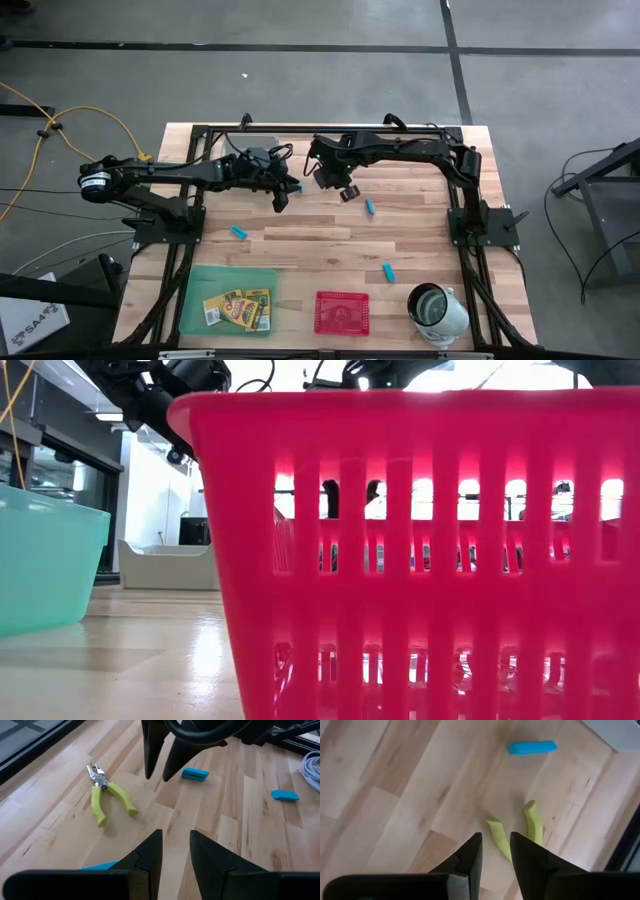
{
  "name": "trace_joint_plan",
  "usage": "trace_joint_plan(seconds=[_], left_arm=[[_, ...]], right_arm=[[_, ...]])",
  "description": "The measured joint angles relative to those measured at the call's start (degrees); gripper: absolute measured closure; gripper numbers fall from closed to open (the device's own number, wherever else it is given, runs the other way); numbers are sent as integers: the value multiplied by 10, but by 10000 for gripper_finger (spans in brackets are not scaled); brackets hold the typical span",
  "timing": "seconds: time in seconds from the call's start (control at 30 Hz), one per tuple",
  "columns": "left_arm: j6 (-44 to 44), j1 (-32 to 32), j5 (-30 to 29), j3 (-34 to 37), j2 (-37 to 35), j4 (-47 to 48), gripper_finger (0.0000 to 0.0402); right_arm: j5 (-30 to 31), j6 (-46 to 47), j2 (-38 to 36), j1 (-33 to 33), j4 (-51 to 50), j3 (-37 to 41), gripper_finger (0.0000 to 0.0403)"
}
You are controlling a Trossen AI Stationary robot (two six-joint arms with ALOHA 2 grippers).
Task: Pick & Place School Supplies
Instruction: Put the green hole puncher into the gray bin
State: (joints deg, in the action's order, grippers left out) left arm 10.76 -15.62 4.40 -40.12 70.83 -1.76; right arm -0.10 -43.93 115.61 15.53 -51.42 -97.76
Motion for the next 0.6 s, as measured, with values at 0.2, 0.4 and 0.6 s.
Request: trace_joint_plan(seconds=[0.2,0.4,0.6], left_arm=[[0,0,0,0,0,0,307],[-4,0,0,0,0,0,307],[-4,0,1,0,0,0,307]], right_arm=[[-16,20,2,16,2,0,307],[-21,26,15,28,-10,0,267],[-56,9,18,26,-6,0,229]])
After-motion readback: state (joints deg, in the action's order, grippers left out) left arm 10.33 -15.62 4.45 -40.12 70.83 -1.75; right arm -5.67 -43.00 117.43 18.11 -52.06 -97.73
